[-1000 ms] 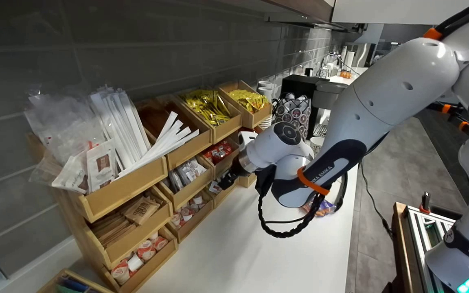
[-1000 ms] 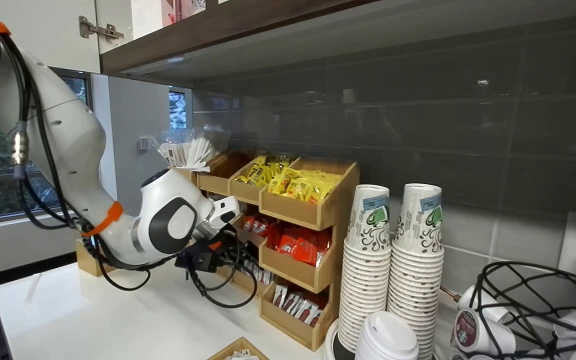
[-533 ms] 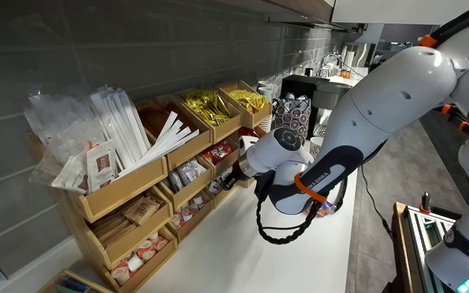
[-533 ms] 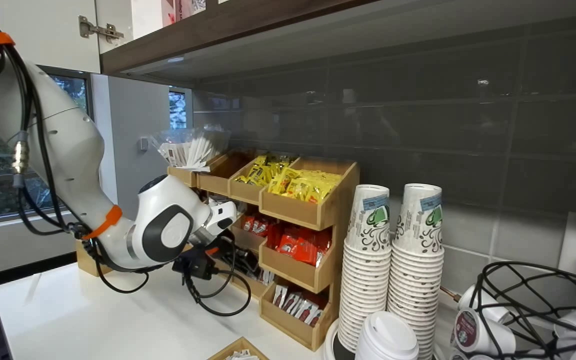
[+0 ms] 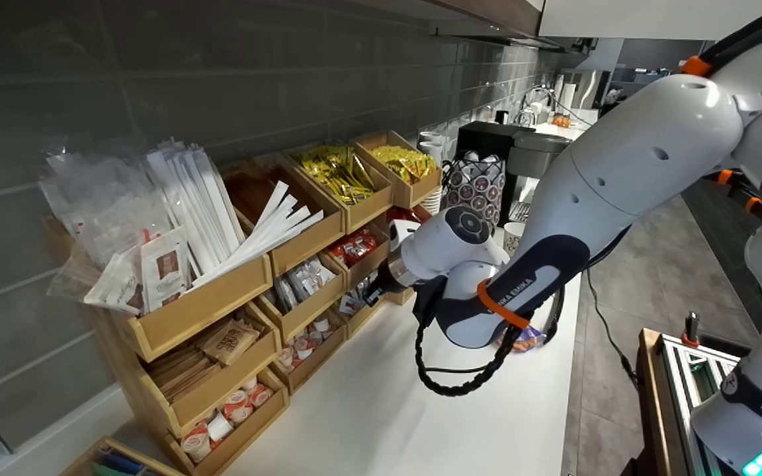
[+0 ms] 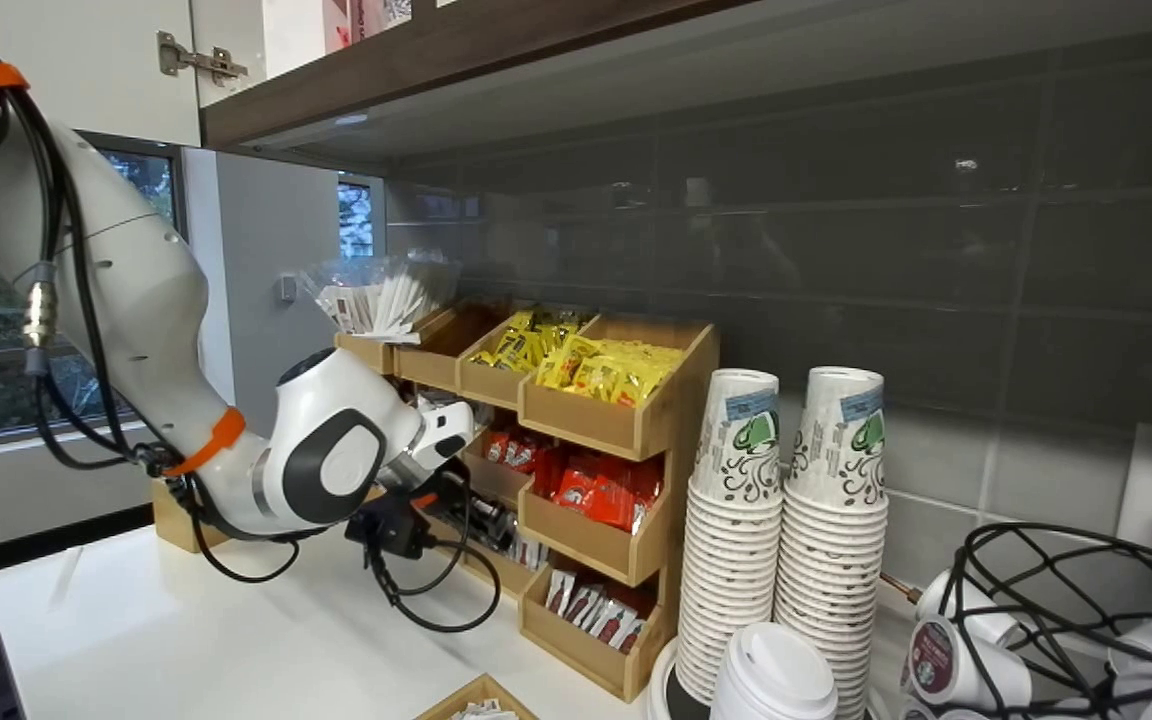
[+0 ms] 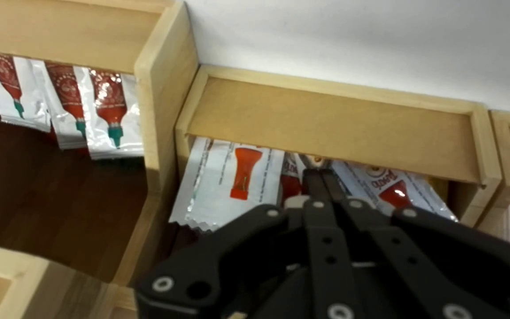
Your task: Put a sauce packet onto the counter
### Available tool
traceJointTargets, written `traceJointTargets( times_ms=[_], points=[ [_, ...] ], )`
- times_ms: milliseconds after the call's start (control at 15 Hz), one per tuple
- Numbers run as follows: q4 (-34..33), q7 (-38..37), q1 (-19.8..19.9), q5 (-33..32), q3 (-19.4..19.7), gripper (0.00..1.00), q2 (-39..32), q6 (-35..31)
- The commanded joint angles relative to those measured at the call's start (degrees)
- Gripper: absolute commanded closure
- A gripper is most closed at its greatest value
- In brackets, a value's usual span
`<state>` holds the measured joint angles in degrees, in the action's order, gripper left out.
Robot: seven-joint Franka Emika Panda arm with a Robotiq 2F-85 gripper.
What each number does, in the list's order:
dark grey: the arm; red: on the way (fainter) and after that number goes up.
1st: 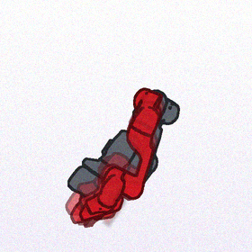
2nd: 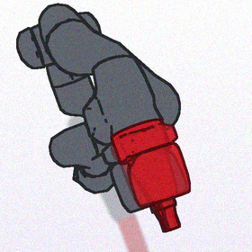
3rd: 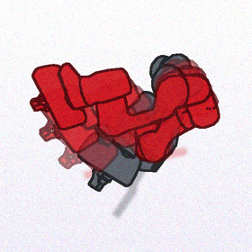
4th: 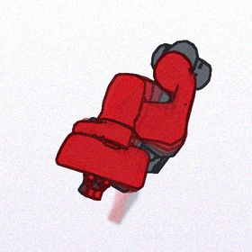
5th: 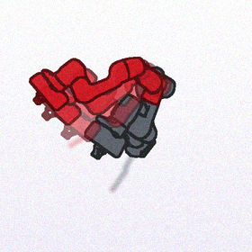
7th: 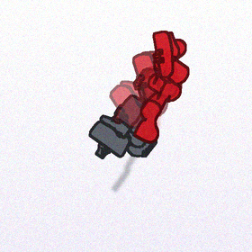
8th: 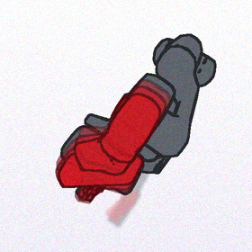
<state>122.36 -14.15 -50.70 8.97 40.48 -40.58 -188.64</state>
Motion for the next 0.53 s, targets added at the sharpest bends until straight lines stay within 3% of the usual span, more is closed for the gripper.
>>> traceJointTargets(
  times_ms=[0, 467],
  points=[
    [2.16, 1.73, -0.13, 2.12, -0.49, 1.0, 2.98, -0.81],
    [5.26, 0.18, 2.25, 0.93, -4.44, 1.0, 11.11, 0.45]
  ],
)
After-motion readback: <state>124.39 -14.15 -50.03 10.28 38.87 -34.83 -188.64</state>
